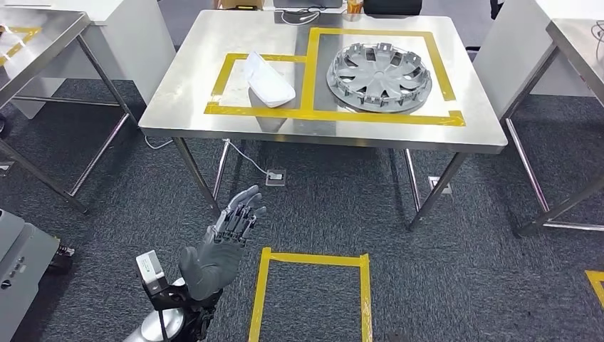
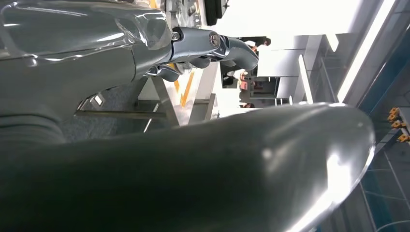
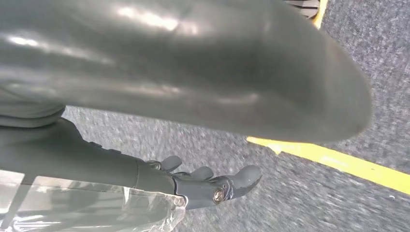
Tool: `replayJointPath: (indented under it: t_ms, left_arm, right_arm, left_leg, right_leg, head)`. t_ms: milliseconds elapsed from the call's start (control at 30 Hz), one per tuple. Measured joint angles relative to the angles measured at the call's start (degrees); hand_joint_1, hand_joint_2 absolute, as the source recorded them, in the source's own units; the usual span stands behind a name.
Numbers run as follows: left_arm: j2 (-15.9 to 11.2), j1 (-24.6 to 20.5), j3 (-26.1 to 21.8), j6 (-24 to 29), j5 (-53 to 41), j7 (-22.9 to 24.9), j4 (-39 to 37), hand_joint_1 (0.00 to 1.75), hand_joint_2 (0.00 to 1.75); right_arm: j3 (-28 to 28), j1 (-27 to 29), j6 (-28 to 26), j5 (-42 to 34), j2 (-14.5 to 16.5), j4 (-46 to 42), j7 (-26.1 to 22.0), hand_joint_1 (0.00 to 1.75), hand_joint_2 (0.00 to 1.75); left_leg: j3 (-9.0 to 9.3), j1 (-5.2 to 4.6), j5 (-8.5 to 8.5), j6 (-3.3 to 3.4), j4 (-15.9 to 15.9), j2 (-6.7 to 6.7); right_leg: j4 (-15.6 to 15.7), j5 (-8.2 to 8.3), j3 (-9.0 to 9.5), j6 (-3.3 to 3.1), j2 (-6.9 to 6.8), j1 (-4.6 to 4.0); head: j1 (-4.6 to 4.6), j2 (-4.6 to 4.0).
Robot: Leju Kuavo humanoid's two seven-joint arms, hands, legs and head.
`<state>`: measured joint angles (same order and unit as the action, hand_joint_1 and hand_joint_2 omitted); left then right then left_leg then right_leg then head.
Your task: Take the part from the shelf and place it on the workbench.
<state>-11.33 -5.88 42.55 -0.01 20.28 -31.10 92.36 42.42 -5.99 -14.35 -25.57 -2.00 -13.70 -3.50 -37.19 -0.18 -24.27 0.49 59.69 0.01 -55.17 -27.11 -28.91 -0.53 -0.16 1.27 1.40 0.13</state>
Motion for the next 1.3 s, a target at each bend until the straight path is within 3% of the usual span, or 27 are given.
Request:
replayJointPath:
  t_ms: [67, 100, 133, 167, 233, 300, 333, 433, 500, 567, 633, 667, 700, 767, 833, 867, 967, 1000, 1067, 1133, 1167, 1200, 1300]
  left_arm:
    - [-0.06, -0.02, -0.03, -0.04, -0.03, 0.04, 0.01, 0.00, 0.00]
    - [-0.09, -0.02, -0.03, -0.09, -0.04, 0.04, 0.01, 0.00, 0.00]
    - [-0.10, -0.02, -0.03, -0.14, -0.03, 0.04, 0.00, 0.00, 0.00]
    - [-0.12, -0.02, -0.03, -0.21, -0.01, 0.03, -0.01, 0.00, 0.00]
    - [-0.14, -0.05, -0.04, -0.46, 0.01, -0.01, -0.01, 0.00, 0.00]
    - [-0.15, -0.16, -0.05, -0.67, 0.01, -0.11, 0.01, 0.00, 0.00]
    - [-0.16, -0.21, -0.07, -0.70, 0.01, -0.16, 0.04, 0.00, 0.00]
    - [-0.27, -0.33, -0.07, -0.82, 0.03, -0.26, 0.11, 0.00, 0.00]
    - [-0.28, -0.59, -0.04, -0.98, 0.05, -0.32, 0.12, 0.00, 0.00]
    - [-0.28, -0.78, -0.01, -1.10, 0.09, -0.36, 0.12, 0.00, 0.00]
    - [-0.31, -0.79, 0.05, -1.18, 0.10, -0.37, 0.10, 0.00, 0.00]
    - [-0.34, -0.78, 0.09, -1.26, 0.09, -0.32, 0.07, 0.00, 0.00]
    - [-0.37, -0.77, 0.11, -1.37, -0.03, -0.17, 0.03, 0.00, 0.00]
    - [-0.45, -0.75, 0.15, -1.55, -0.76, 0.33, -0.20, 0.00, 0.00]
    - [-0.52, -0.73, 0.17, -1.16, -2.70, 1.14, -0.94, 0.00, 0.00]
    - [-0.54, -0.66, 0.20, -0.71, -4.10, 1.65, -1.69, 0.00, 0.00]
    - [-0.72, -0.16, 0.36, 0.99, -8.20, 3.38, -5.00, 0.00, 0.00]
    - [-0.82, -0.04, 0.40, 1.71, -9.57, 4.10, -6.42, 0.00, 0.00]
    - [-0.91, 0.12, 0.56, 3.66, -13.18, 5.73, -10.26, 0.00, 0.00]
    - [-0.81, 0.22, 0.78, 6.13, -17.44, 7.11, -15.34, 0.00, 0.00]
    - [-0.68, 0.25, 0.87, 7.44, -19.41, 7.72, -18.21, 0.00, 0.00]
    - [-0.47, 0.24, 0.92, 8.76, -21.23, 8.46, -21.18, 0.00, 0.00]
    - [0.46, -0.21, 0.97, 12.54, -25.62, 11.02, -30.43, 0.00, 0.00]
  right_arm:
    - [0.00, -0.20, 1.27, -0.10, 0.14, 0.00, 0.74, 0.00, 0.00]
    - [0.01, -0.23, 1.93, -0.22, 0.21, 0.00, 1.13, 0.00, 0.00]
    - [0.01, -0.23, 2.47, -0.34, 0.27, 0.00, 1.44, 0.00, 0.00]
    - [0.01, -0.24, 2.93, -0.45, 0.30, 0.00, 1.67, 0.00, 0.00]
    - [0.00, -0.31, 3.55, -0.61, 0.38, -0.01, 1.86, 0.00, 0.00]
    - [0.00, -0.43, 3.84, -0.65, 0.54, -0.07, 1.89, 0.00, 0.00]
    - [0.00, -0.50, 3.95, -0.67, 0.61, -0.10, 1.89, 0.00, 0.00]
    - [0.01, -0.57, 4.42, -0.83, 0.73, -0.13, 1.89, 0.00, 0.00]
    - [0.01, -0.54, 4.60, -1.04, 0.70, -0.13, 1.89, 0.00, 0.00]
    - [0.00, -0.55, 4.62, -1.21, 0.57, -0.13, 1.90, 0.00, 0.00]
    - [-0.01, -0.48, 4.63, -1.45, 0.41, -0.13, 1.91, 0.00, 0.00]
    - [-0.02, -0.44, 4.63, -1.58, 0.33, -0.13, 1.92, 0.00, 0.00]
    - [-0.04, -0.42, 4.63, -1.70, 0.25, -0.13, 1.92, 0.00, 0.00]
    - [-0.07, -0.47, 4.63, -1.85, 0.10, -0.13, 1.87, 0.00, 0.00]
    - [-0.11, -0.47, 4.63, -2.06, 0.01, -0.13, 1.69, 0.00, 0.00]
    - [-0.17, -0.43, 4.63, -2.22, -0.02, -0.13, 1.60, 0.00, 0.00]
    - [-0.51, -0.20, 4.63, -2.74, 0.05, -0.13, 1.38, 0.00, 0.00]
    - [-0.66, -0.15, 4.63, -2.92, 0.08, -0.13, 1.29, 0.00, 0.00]
    - [-0.93, -0.01, 4.65, -3.26, 0.12, -0.13, 1.08, 0.00, 0.00]
    - [-1.14, 0.27, 4.71, -3.59, 0.18, -0.12, 0.96, 0.00, 0.00]
    - [-1.21, 0.46, 4.75, -3.74, 0.20, -0.10, 0.95, 0.00, 0.00]
    - [-1.28, 0.66, 4.80, -3.88, 0.21, -0.09, 0.95, 0.00, 0.00]
    - [-1.44, 1.19, 4.94, -4.34, 0.26, -0.05, 0.97, 0.00, 0.00]
  left_leg:
    - [-2.20, 0.37, -5.40, -0.66, 7.18, -0.05]
    - [-3.08, 0.52, -7.25, -0.93, 10.82, -0.05]
    - [-3.24, 0.63, -7.95, -1.09, 13.05, -0.04]
    - [-2.35, 0.70, -7.51, -1.13, 13.09, -0.04]
    - [2.71, 0.75, -5.04, -0.84, 6.48, -0.06]
    - [7.56, 0.49, -3.97, -0.20, -1.03, -0.13]
    - [8.55, 0.25, -3.98, 0.13, -2.84, -0.16]
    - [8.20, -0.13, -3.07, 1.22, -3.62, -0.05]
    - [7.61, 0.12, -1.88, 2.21, -4.28, 0.14]
    - [6.45, 0.19, -0.83, 2.80, -4.45, 0.21]
    - [5.10, 0.13, 0.04, 2.88, -4.33, 0.21]
    - [4.49, 0.12, 0.41, 2.82, -4.22, 0.21]
    - [3.97, 0.13, 0.70, 2.72, -4.06, 0.21]
    - [3.09, 0.15, 1.09, 2.39, -3.56, 0.21]
    - [2.47, 0.03, 1.50, 1.80, -3.12, 0.23]
    - [2.28, -0.01, 1.75, 1.44, -3.01, 0.24]
    - [1.86, 0.07, 1.86, 0.38, -2.70, 0.13]
    - [1.39, 0.17, 0.71, 0.03, -1.68, 0.06]
    - [-0.59, 0.53, -3.98, -0.66, 4.14, -0.04]
    - [-2.67, 0.82, -8.01, -1.18, 11.66, -0.04]
    - [-2.69, 0.90, -8.43, -1.30, 13.31, -0.03]
    - [-1.52, 0.94, -7.76, -1.32, 12.57, -0.03]
    - [6.11, 0.82, -4.46, -0.72, 1.25, -0.11]
  right_leg:
    - [-0.12, 1.00, -1.01, -0.41, -0.06, -0.03]
    - [-0.23, 1.47, -1.62, -0.40, -0.06, -0.07]
    - [-0.40, 1.88, -2.28, -0.33, -0.05, -0.10]
    - [-0.61, 2.21, -2.89, -0.22, -0.04, -0.11]
    - [-1.00, 2.72, -3.83, 0.07, 0.01, -0.12]
    - [-1.11, 3.34, -4.38, 0.63, 0.03, -0.18]
    - [-1.08, 3.67, -4.54, 1.02, 0.02, -0.17]
    - [-0.96, 4.43, -4.94, 2.11, 0.01, 0.00]
    - [-3.31, 2.50, -6.25, 2.04, 0.05, -0.01]
    - [-10.27, -1.87, -9.08, 1.63, 0.08, 0.02]
    - [-17.27, -4.96, -11.18, 1.92, 0.08, 0.07]
    - [-18.18, -5.20, -10.85, 2.35, 0.07, 0.10]
    - [-16.56, -4.52, -9.29, 2.84, 0.07, 0.13]
    - [-7.93, -2.49, -3.60, 3.37, 0.06, 0.14]
    - [-1.55, -1.40, 0.28, 2.91, 0.10, -0.13]
    - [-0.60, -1.42, 0.76, 2.53, 0.12, -0.28]
    - [-0.48, -0.54, 0.11, 1.42, 0.13, -0.08]
    - [-0.37, -0.15, -0.14, 0.85, 0.11, 0.09]
    - [-0.32, 0.62, -0.81, 0.05, 0.05, 0.16]
    - [-0.55, 1.26, -1.77, -0.13, 0.03, 0.02]
    - [-0.74, 1.49, -2.26, -0.09, 0.04, -0.02]
    - [-0.98, 1.67, -2.72, -0.01, 0.07, -0.03]
    - [-1.50, 2.11, -3.60, 0.54, 0.20, -0.11]
  head:
    - [0.10, 0.00]
    - [0.12, 0.00]
    - [0.11, 0.00]
    - [0.11, 0.00]
    - [0.13, 0.00]
    - [0.07, 0.00]
    - [0.12, 0.00]
    - [0.30, 0.00]
    - [0.20, 0.00]
    - [0.10, 0.00]
    - [0.09, 0.00]
    - [0.09, 0.00]
    - [0.09, 0.00]
    - [0.08, 0.00]
    - [0.14, 0.00]
    - [0.15, 0.00]
    - [0.17, 0.00]
    - [0.26, 0.00]
    - [0.40, 0.00]
    - [0.45, 0.00]
    - [0.46, 0.00]
    - [0.46, 0.00]
    - [0.45, 0.00]
